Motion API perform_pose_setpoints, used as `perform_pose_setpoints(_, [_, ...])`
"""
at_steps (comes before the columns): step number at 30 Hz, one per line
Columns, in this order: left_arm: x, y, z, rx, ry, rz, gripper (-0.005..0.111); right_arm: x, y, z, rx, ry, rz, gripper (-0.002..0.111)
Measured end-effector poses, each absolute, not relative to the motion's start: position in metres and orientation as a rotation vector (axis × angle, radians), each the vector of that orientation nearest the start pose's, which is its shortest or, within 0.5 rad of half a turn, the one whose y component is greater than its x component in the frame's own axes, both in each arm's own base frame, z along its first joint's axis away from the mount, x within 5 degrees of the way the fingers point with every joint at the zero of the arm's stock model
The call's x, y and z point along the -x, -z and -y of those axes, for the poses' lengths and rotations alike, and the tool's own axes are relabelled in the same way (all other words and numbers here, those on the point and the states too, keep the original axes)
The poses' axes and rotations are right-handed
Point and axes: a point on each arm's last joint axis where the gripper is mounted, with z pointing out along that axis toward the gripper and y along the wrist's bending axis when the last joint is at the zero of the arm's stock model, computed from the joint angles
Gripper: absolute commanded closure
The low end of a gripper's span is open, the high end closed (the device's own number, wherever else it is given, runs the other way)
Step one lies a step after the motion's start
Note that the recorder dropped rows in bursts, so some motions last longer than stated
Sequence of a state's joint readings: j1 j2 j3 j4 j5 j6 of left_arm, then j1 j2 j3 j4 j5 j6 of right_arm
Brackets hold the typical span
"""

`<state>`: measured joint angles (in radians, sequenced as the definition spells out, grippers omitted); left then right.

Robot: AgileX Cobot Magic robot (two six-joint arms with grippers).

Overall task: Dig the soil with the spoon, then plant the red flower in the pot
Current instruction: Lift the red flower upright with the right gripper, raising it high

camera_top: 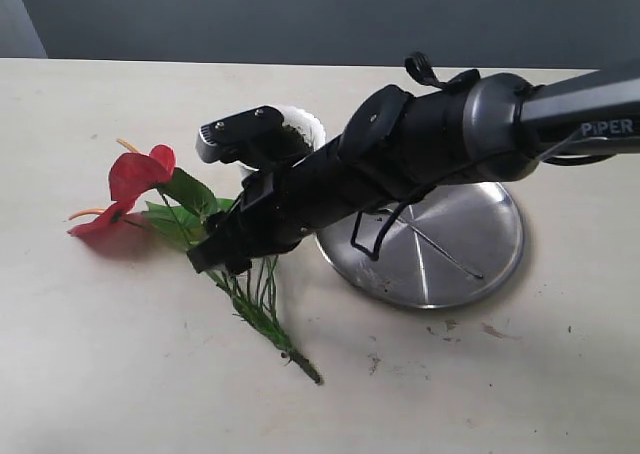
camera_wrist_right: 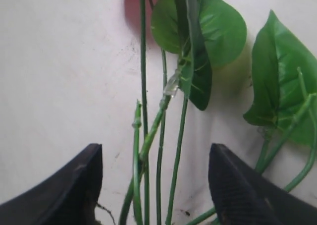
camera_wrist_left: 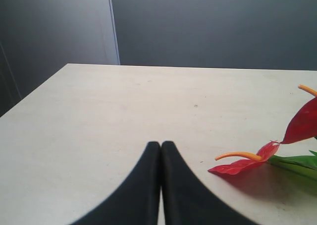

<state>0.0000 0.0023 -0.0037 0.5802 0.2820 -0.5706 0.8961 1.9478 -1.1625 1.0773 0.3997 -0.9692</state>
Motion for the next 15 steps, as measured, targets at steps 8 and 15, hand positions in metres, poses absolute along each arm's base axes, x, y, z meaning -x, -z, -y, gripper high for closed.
perform_pose_setpoints(8, [-0.054, -0.193, -0.014, 0.121, -0.125, -1.716, 0.106, -0.230, -0.144, -0.339, 1.188, -0.830, -2.334, 0.059])
perform_pose_setpoints(15, [-0.054, -0.193, -0.014, 0.121, -0.125, -1.716, 0.106, -0.226, -0.142, -0.340, 1.201, -0.872, -2.357, 0.109])
